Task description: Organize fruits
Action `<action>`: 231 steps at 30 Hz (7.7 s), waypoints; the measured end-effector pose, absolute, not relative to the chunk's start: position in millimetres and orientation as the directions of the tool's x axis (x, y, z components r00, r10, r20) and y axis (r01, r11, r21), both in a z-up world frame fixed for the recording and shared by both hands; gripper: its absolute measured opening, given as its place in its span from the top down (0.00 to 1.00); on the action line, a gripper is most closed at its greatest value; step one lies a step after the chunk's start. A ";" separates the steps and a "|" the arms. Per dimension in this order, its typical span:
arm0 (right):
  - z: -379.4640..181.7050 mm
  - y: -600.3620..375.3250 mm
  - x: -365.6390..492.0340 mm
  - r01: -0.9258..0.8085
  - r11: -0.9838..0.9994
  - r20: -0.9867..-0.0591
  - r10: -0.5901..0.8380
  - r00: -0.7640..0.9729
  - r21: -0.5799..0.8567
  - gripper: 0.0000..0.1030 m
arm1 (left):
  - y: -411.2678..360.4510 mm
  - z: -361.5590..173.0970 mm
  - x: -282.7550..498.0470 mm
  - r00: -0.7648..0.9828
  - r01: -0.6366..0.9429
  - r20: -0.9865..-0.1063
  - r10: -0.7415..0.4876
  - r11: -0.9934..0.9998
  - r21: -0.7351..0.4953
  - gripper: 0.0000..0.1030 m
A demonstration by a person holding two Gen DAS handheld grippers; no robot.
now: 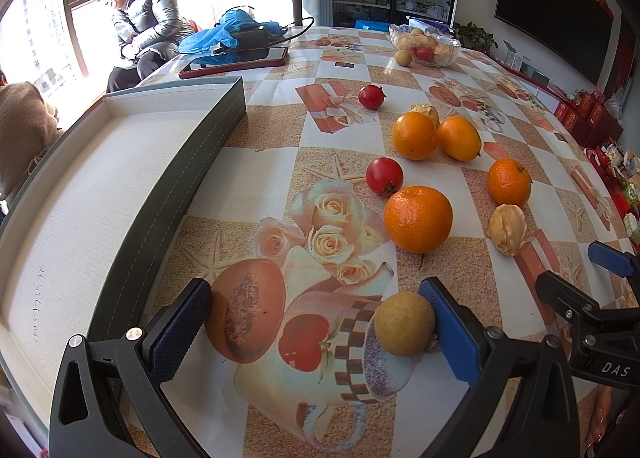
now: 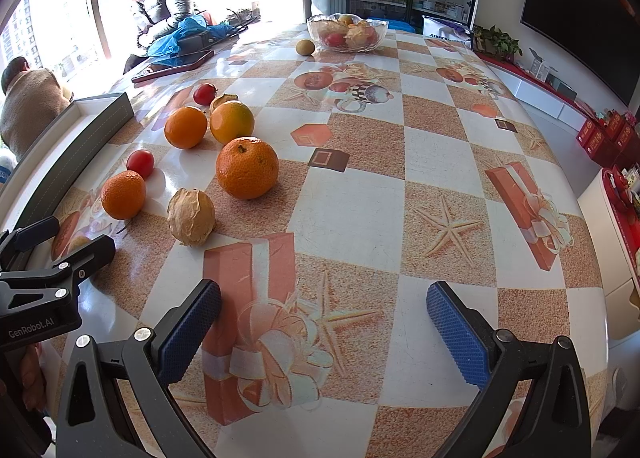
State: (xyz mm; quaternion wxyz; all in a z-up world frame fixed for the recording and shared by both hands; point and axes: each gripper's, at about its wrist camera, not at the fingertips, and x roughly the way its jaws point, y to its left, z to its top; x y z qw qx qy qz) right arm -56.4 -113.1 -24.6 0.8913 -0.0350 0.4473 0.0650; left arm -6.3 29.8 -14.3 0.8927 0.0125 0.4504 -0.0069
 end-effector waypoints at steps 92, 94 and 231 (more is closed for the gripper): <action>19.5 175.0 -6.8 -0.615 0.748 -0.880 0.441 0.179 0.250 0.78 | 229.1 18.2 -12.5 0.436 -0.245 -0.885 0.165 0.968 0.060 0.73; 16.6 176.3 -6.5 -0.612 0.752 -0.884 0.433 0.179 0.244 0.78 | 230.0 15.0 -12.2 0.430 -0.247 -0.888 0.161 0.967 0.056 0.73; -17.5 -96.9 -65.3 -0.242 0.970 -0.765 0.150 0.626 -0.009 0.61 | 12.8 -1.1 -13.0 0.552 0.019 -0.834 -0.003 1.000 0.009 0.63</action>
